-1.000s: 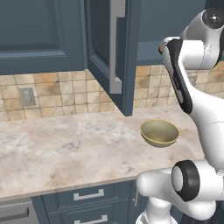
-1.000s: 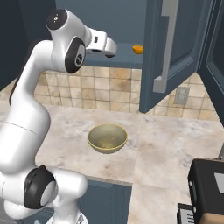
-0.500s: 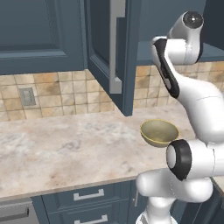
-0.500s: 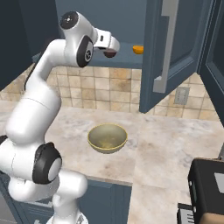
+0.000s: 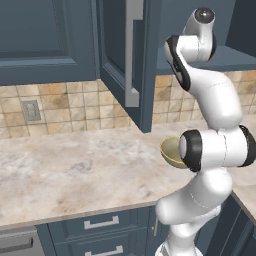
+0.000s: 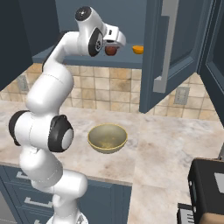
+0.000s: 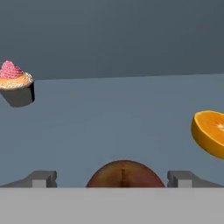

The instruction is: Open the cabinet. Pick the orange and apple from the cabinet and place them into the bowl. Then close the cabinet.

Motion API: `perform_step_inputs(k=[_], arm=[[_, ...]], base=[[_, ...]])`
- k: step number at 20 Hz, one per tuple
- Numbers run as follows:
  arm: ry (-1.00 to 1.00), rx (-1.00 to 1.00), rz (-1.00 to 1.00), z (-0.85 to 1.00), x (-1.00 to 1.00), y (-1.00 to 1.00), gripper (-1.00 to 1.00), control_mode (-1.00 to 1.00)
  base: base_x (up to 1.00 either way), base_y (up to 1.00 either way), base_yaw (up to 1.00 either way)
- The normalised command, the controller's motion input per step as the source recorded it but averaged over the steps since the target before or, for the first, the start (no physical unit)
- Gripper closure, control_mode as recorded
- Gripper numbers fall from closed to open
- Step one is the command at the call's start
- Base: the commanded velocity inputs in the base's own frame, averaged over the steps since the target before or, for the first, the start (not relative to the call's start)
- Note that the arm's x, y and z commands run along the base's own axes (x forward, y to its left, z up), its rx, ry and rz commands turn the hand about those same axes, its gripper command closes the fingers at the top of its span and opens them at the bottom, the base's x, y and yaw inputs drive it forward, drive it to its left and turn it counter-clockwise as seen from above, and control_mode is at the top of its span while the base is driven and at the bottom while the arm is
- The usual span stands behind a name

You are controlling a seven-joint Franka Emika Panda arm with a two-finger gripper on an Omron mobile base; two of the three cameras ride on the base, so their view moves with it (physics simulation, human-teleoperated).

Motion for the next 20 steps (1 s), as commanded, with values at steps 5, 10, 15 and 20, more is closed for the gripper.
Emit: perform_step_inputs(k=[5, 10, 15, 20], arm=[[0.00, 0.01, 0.00, -0.06, 0.06, -0.06, -1.00, -1.00], [0.00, 0.00, 0.00, -0.05, 0.00, -0.01, -1.00, -1.00], [0.00, 0.00, 0.00, -0.20, 0.00, 0.00, -1.00, -1.00], [-0.02, 0.00, 0.00, -0.25, 0.00, -0.13, -1.00, -1.00]], base=[[0.00, 0.00, 0.00], [0.00, 0.00, 0.00], [0.00, 0.00, 0.00], [0.00, 0.00, 0.00]])
